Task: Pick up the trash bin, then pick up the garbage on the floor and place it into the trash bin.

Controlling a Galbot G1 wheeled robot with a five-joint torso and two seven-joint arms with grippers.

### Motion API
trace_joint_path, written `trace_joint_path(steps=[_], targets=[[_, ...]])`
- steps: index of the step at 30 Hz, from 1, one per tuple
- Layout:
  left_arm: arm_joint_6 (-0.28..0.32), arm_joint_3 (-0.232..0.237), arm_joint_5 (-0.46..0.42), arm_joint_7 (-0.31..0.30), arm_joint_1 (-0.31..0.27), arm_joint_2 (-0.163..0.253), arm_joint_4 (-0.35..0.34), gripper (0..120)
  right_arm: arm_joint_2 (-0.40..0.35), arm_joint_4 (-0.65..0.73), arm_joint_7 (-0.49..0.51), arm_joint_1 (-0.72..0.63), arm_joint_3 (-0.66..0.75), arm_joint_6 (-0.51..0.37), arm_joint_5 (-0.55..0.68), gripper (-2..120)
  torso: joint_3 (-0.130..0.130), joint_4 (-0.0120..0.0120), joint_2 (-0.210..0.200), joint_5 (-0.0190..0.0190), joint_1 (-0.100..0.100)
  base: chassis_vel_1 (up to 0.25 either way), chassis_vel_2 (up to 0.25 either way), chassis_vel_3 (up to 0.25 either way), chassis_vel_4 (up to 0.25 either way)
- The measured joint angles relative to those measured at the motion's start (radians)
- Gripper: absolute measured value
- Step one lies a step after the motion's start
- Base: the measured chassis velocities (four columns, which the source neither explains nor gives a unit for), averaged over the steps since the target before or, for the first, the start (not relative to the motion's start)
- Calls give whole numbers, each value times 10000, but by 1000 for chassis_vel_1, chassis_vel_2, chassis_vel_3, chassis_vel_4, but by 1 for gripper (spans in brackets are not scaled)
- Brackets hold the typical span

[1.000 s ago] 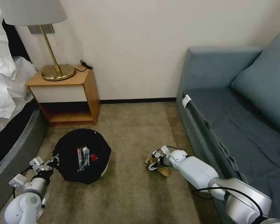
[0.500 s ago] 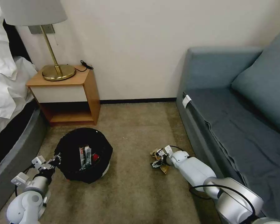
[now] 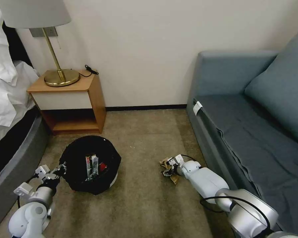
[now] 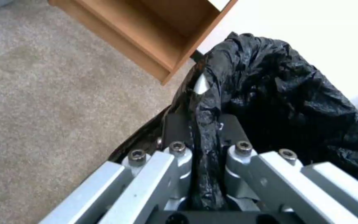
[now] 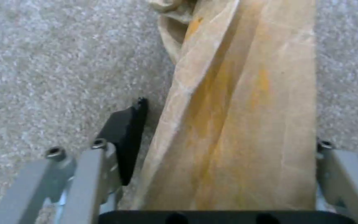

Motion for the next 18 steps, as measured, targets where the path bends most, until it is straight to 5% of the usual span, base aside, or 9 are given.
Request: trace_joint_path(steps=[18], targets=[[15, 132, 1, -22, -140, 6, -35, 5, -84, 157, 235, 17, 85, -67, 118, 12, 6, 7, -7, 9, 2, 0, 0, 0, 0]])
